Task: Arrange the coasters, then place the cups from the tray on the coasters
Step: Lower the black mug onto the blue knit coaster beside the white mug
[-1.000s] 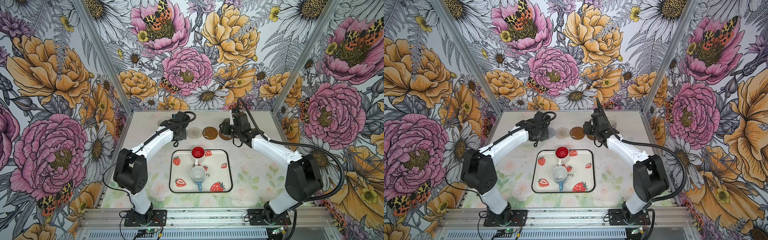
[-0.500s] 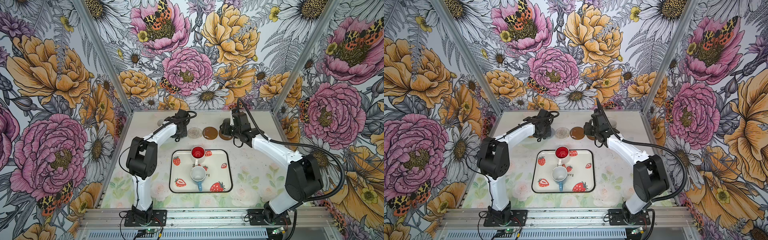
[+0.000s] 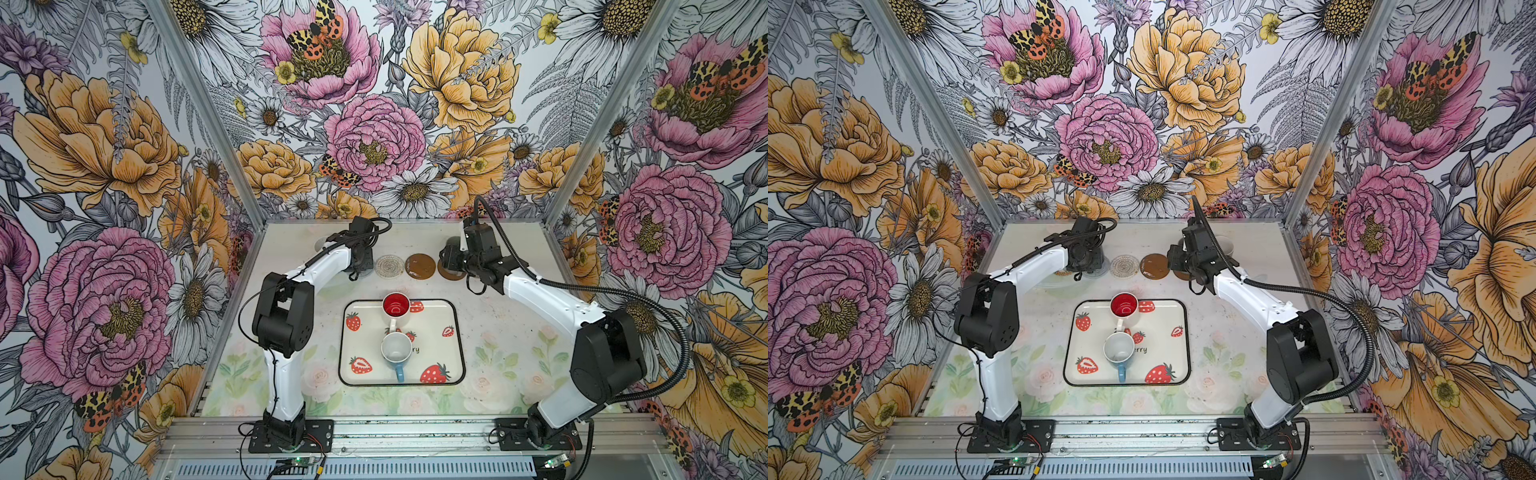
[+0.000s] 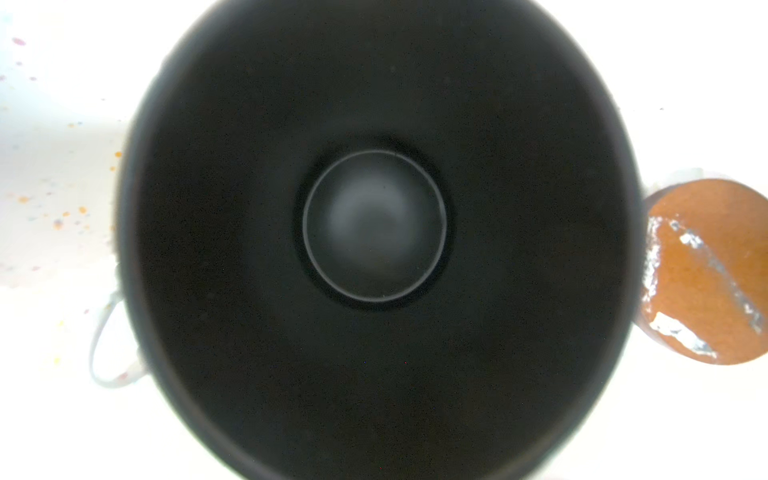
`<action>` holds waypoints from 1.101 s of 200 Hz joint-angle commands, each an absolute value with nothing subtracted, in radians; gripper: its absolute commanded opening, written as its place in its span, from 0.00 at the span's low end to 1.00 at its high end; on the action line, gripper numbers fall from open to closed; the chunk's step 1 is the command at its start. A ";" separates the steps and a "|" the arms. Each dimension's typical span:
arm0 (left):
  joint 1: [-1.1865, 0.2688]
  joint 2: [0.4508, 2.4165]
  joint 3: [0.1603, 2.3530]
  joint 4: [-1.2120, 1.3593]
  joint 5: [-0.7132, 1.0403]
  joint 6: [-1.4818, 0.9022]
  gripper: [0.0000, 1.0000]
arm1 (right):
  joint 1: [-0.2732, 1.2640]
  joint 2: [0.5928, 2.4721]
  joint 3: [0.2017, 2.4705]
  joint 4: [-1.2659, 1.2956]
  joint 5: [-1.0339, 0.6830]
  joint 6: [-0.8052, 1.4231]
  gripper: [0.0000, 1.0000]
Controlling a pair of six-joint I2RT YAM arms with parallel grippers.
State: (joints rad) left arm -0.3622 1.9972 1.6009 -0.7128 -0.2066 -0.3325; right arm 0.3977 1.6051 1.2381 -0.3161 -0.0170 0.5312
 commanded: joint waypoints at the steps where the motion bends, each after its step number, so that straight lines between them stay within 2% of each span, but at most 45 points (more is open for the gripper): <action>1: -0.352 2.004 1.619 -0.613 -0.179 -0.308 0.00 | 0.391 1.613 1.273 -0.321 -0.032 0.541 0.59; 220: -0.359 2.021 1.583 -0.600 -0.244 -0.273 0.00 | 0.396 1.648 1.289 -0.321 -0.055 0.551 0.58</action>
